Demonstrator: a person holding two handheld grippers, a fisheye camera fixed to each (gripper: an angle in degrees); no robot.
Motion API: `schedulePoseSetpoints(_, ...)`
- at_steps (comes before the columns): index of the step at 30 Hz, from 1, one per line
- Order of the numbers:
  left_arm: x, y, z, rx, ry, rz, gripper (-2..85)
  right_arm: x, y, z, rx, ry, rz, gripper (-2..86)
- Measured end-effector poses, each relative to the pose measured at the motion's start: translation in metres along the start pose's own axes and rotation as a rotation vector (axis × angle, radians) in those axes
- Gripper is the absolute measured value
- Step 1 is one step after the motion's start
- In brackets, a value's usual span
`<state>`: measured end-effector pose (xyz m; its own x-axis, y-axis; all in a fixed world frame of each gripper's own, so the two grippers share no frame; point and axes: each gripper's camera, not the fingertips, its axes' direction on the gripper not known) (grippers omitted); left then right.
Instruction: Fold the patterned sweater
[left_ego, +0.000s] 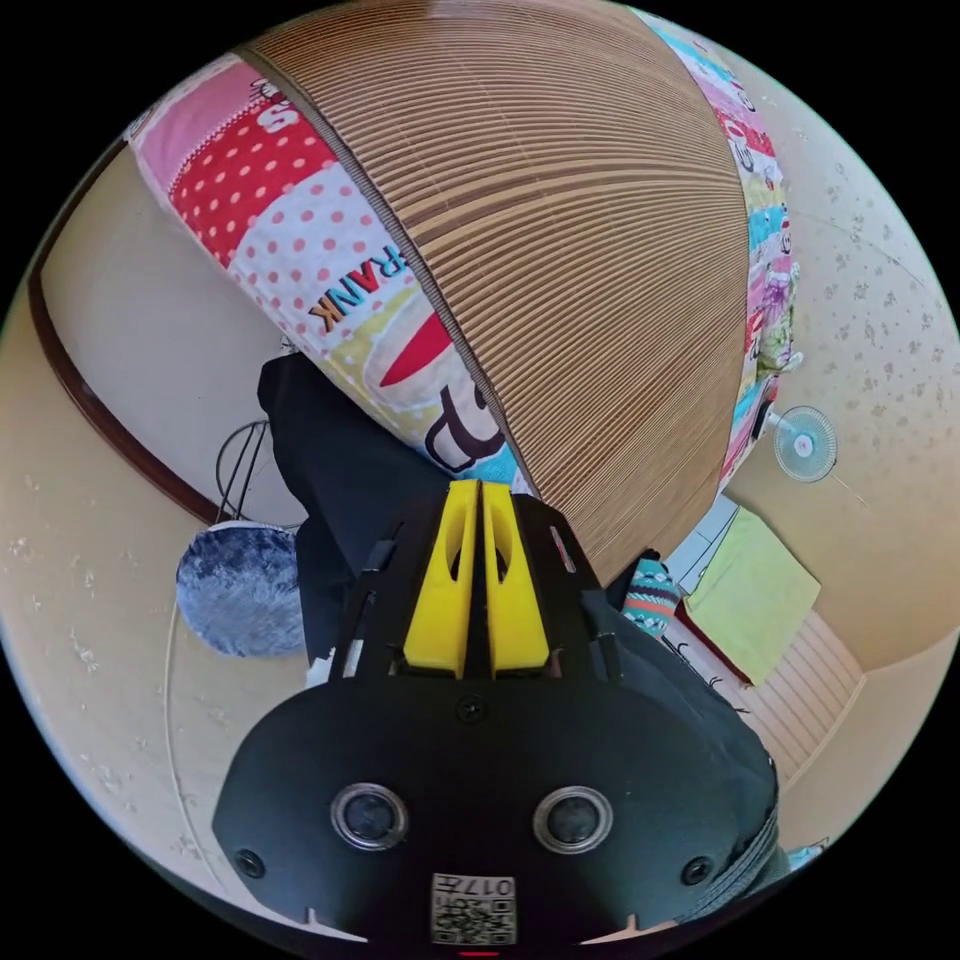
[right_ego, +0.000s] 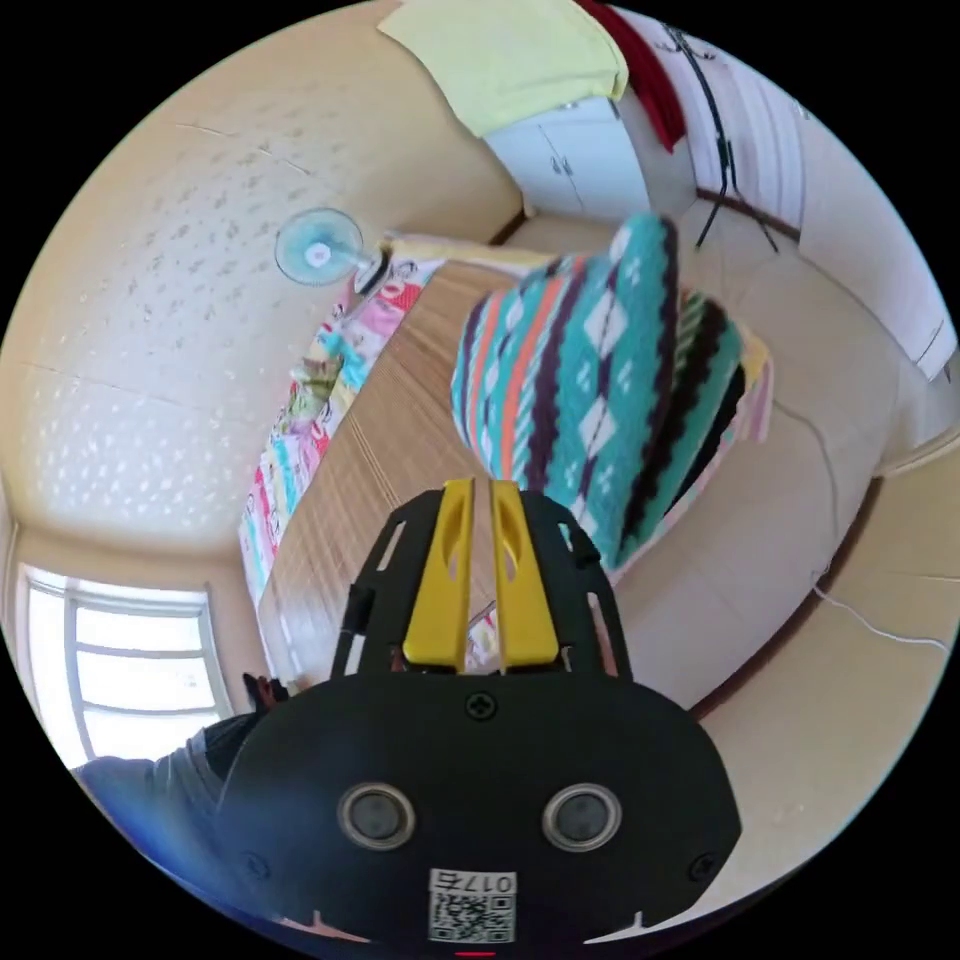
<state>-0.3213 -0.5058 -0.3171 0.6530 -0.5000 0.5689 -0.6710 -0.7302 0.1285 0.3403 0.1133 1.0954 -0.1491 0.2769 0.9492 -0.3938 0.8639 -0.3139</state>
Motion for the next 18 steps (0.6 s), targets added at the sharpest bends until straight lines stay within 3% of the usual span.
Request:
schedulePoseSetpoints(4, 0.007, -0.013, 0.024, 0.009, 0.008, -0.062, -1.0, 0.032, -0.053, -0.025, 0.122, 0.195, 0.051, 12.2)
schedulePoseSetpoints(6, 0.018, -0.022, 0.036, 0.005, 0.016, -0.050, -1.0, 0.062, -0.074, -0.012, 0.076, 0.187, 0.115, 13.2)
schedulePoseSetpoints(8, 0.034, -0.032, 0.048, -0.019, -0.021, -0.004, -1.0, 0.088, -0.084, 0.014, -0.015, -0.001, 0.163, 11.9)
schedulePoseSetpoints(10, 0.059, -0.043, 0.066, -0.062, -0.115, 0.090, -1.0, 0.097, -0.077, 0.046, -0.011, -0.317, 0.162, 8.8)
schedulePoseSetpoints(12, 0.078, -0.050, 0.081, -0.093, -0.182, 0.158, -1.0, 0.092, -0.064, 0.064, -0.028, -0.463, 0.114, 7.7)
schedulePoseSetpoints(15, 0.102, -0.061, 0.101, -0.141, -0.256, 0.249, -1.0, 0.073, -0.030, 0.117, -0.250, -0.577, 0.036, 7.1)
schedulePoseSetpoints(18, 0.121, -0.077, 0.116, -0.167, -0.299, 0.300, -0.9, 0.042, 0.022, 0.190, -0.598, -0.495, -0.035, 6.7)
